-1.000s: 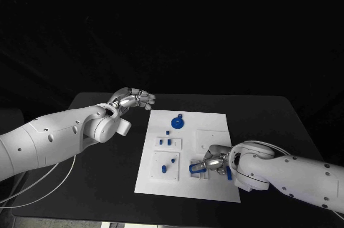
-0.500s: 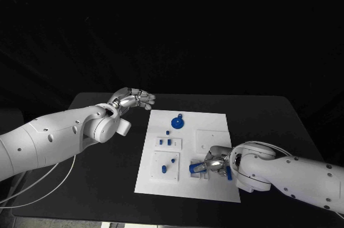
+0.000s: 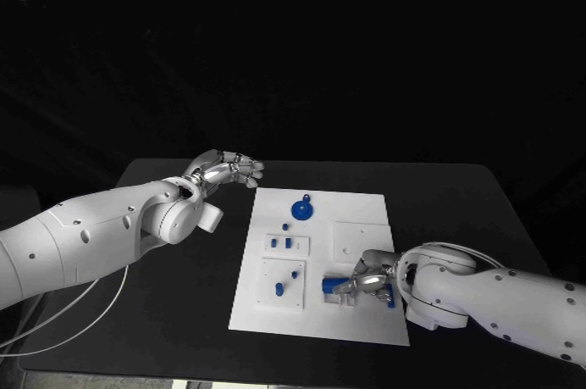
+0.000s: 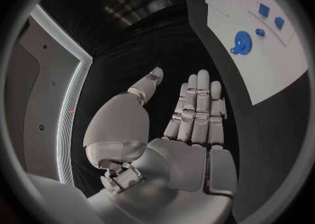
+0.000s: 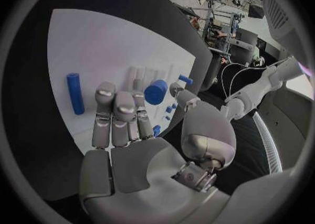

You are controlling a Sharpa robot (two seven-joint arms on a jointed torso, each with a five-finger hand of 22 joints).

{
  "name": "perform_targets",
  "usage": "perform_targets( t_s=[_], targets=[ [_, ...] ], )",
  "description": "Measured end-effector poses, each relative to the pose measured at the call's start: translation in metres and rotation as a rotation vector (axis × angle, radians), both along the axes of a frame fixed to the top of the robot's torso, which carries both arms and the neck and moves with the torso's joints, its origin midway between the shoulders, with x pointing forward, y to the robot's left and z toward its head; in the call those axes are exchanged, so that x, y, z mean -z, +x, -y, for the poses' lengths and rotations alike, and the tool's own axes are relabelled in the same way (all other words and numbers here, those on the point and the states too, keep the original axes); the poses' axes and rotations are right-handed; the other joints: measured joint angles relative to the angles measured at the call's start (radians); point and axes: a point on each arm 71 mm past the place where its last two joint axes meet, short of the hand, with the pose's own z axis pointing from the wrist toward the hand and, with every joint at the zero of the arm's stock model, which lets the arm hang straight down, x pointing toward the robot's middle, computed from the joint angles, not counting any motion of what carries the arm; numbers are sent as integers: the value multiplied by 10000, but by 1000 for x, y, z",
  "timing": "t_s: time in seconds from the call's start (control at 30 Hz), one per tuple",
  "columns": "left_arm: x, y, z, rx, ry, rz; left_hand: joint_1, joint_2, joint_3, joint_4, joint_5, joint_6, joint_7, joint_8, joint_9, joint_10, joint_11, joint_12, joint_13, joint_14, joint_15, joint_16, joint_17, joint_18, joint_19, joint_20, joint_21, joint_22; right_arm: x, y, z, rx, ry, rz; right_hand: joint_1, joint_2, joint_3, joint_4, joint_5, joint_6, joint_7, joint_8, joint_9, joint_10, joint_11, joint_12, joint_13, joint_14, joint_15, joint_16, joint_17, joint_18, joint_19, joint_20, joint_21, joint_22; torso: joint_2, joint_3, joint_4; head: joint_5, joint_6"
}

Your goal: Assemble the parts on the task board

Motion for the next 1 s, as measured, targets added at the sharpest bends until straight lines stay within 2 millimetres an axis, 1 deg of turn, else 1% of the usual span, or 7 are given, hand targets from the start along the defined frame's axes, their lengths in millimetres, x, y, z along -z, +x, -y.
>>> perform_targets(
  t_s=[0.07,0.17,0.23,0.3,0.4,0.57,1.0],
  targets=[
    [0,0,0,1,0,0,0,0,0,0,0,0,0,0,0,0,0,0,0,0,0,0,0,0,0,0,-12,0,-1,0,1,-1,-17,40,-70,-70,-207,-50,0,1,0,-19,0,0,0,-1,17,0,1,-43,9,0,0,1,0,0,0,0,0,-1,10],
    [0,0,0,2,-1,-1,0,0,0,0,0,0,0,0,1,0,0,0,0,0,0,0,0,0,0,0,-39,0,-1,0,2,-17,-31,102,-112,-37,-605,-247,0,-22,15,-20,3,0,0,-43,55,1,1,-59,34,0,-1,2,-24,0,0,0,1,-6,16],
    [0,0,0,3,-2,-1,0,0,0,0,0,0,0,0,1,0,0,0,0,0,0,0,0,0,0,0,-39,0,-2,0,1,-37,-36,136,-301,387,-1262,-742,45,-73,8,-53,22,-1,1,-57,95,-20,-19,-66,68,1,-83,-51,-75,0,0,-1,1,-8,20],
    [0,0,0,5,-2,-2,0,0,0,0,0,0,0,0,1,0,0,0,0,0,0,0,0,0,0,0,-39,-1,-2,0,1,-59,-37,160,-495,1025,-2019,-1500,154,-93,-9,-101,26,-22,-18,-152,150,-24,-24,-127,97,-3,-92,-58,-129,0,0,-2,1,-12,24],
    [0,0,0,6,-3,-2,0,0,0,0,0,0,0,0,1,0,0,0,0,0,0,0,8,0,0,0,-39,-1,-2,0,1,-86,-54,219,-603,1276,-2277,-1759,230,-93,-9,-101,23,-22,-18,-156,165,-25,-24,-133,97,-14,-128,-92,-133,0,0,-1,1,-14,26],
    [0,0,0,3,-1,-3,-29,29,0,0,0,0,0,0,2,0,0,0,1,0,0,0,8,0,0,0,-39,-2,-4,2,3,-87,-110,464,-652,1325,-2383,-1952,240,-93,-9,-157,-3,-23,-17,-195,197,-26,-24,-134,99,-24,-147,-107,-163,0,0,-6,2,-14,35],
    [0,0,0,4,0,-8,-40,40,-26,26,0,0,0,0,-7,0,0,0,0,0,0,-38,28,0,0,0,-39,6,-18,13,4,-198,-266,1618,-694,1367,-2366,-2049,200,-108,-25,-157,-27,-24,-16,-205,209,-25,-22,-175,106,-27,-187,-95,-173,0,1,-5,8,-15,57]
  ],
)
